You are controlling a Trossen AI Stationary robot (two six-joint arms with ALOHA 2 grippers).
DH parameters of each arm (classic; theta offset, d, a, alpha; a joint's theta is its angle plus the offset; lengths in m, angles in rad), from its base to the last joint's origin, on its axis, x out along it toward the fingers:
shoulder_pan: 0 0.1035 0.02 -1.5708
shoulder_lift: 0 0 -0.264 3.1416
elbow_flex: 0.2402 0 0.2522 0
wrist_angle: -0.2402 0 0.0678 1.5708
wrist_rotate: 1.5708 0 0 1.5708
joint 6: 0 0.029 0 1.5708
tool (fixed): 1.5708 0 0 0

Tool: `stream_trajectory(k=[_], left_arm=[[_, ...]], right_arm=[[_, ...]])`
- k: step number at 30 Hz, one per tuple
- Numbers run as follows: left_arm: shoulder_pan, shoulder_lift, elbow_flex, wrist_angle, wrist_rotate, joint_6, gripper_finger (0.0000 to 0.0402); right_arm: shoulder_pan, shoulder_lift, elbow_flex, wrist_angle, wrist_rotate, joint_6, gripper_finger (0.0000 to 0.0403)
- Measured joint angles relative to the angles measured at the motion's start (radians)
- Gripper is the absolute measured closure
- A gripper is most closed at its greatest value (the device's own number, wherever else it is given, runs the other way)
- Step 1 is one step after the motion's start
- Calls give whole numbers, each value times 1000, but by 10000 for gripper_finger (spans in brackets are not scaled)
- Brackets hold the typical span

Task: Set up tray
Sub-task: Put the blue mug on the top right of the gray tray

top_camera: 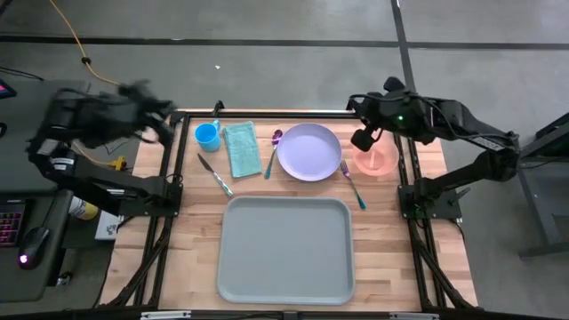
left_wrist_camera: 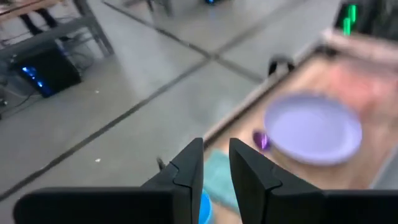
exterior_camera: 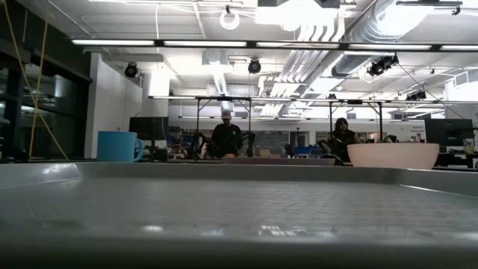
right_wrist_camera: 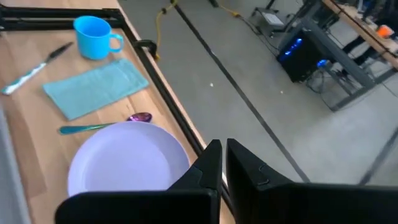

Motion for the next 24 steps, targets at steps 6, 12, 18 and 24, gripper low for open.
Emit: stream_trajectory(k=[6, 12, 18, 24], left_arm=[[273, 60, -227, 42, 430, 60, 291], [637, 51, -619, 545, 1110, 232, 291], [1048, 101, -734, 585, 1286, 308, 291], [1240, 160, -644, 550, 1296, 418, 291]], right_arm=[[0, 0, 0, -10, -76, 26, 403], [0, 0, 0, -10, -107, 24, 403], [1, 0, 0, -10, -122, 23, 403], [1, 0, 0, -10, -134, 23, 403]])
